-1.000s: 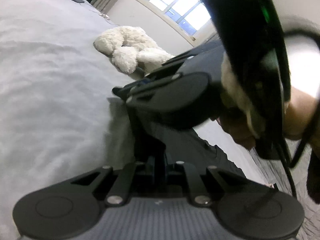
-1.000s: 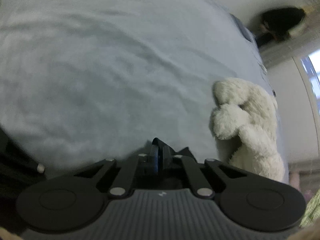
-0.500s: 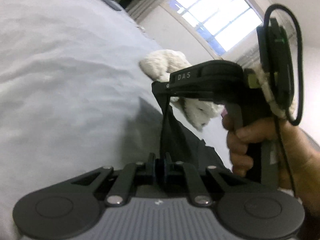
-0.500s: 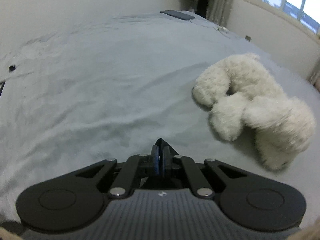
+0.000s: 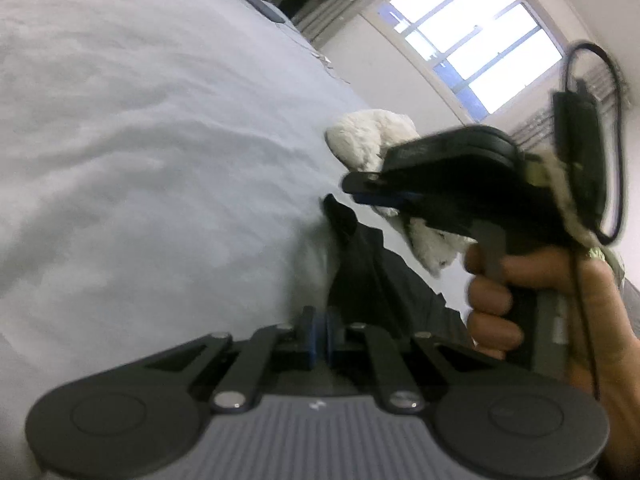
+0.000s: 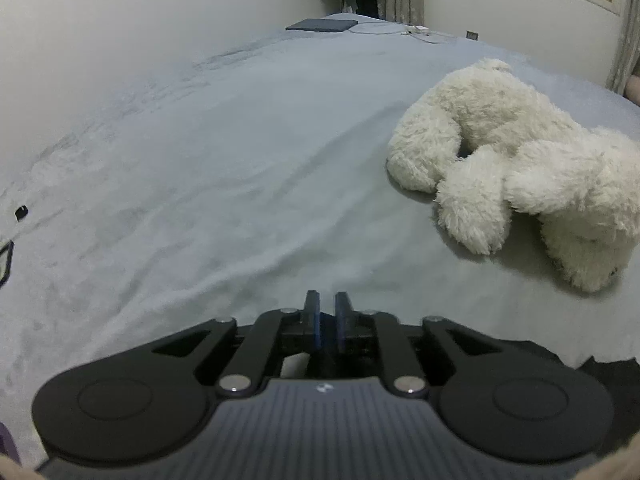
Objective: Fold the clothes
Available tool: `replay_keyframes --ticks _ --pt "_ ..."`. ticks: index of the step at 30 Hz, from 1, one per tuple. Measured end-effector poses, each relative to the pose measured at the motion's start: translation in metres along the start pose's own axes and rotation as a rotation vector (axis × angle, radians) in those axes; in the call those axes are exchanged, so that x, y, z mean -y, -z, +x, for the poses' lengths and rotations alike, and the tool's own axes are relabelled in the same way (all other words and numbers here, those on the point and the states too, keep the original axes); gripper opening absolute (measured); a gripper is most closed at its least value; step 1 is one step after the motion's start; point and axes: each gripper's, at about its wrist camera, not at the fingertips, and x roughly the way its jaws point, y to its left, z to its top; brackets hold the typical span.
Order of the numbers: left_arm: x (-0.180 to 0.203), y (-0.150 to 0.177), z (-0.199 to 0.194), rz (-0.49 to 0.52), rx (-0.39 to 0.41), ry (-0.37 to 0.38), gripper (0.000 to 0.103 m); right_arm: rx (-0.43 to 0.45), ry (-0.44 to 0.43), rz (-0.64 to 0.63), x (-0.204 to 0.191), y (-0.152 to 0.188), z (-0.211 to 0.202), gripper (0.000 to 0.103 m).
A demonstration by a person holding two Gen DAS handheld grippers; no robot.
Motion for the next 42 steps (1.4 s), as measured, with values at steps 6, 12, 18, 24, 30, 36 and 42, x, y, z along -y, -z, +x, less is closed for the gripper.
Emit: replay_keyframes --ticks 6,12,18,24,30,36,42 --pt "-0.011 -0.008 0.016 -0.054 -0.050 0.041 0.013 0.043 -0.055 -0.027 0.004 0.016 -0.047 0.049" --pt "-0.023 -0.011 0.024 -0.144 -0.102 0.127 0.023 0.053 -0.089 -0.064 0.014 0.066 -0.104 0.049" --pt "-0.016 -0.004 0.032 -0.128 -0.089 0.137 0.024 0.019 -0.107 -0.142 0.001 0.122 -0.125 0.048" --pt "-0.003 -0.003 0.028 -0.035 -0.115 0.055 0.003 -0.023 -0.115 -0.221 -0.013 0.145 -0.108 0.040" --pt "0.011 -0.010 0.022 0.065 -0.186 -0.051 0.001 0.030 -0.175 -0.148 0.005 0.125 -0.113 0.041" --pt "0.010 -0.024 0.019 0.069 -0.175 -0.069 0.027 0.121 -0.036 -0.091 0.046 0.098 -0.115 0.046" --pt "0.026 -0.039 0.051 0.216 -0.129 -0.079 0.042 0.146 0.136 0.021 0.118 0.073 -0.094 0.046"
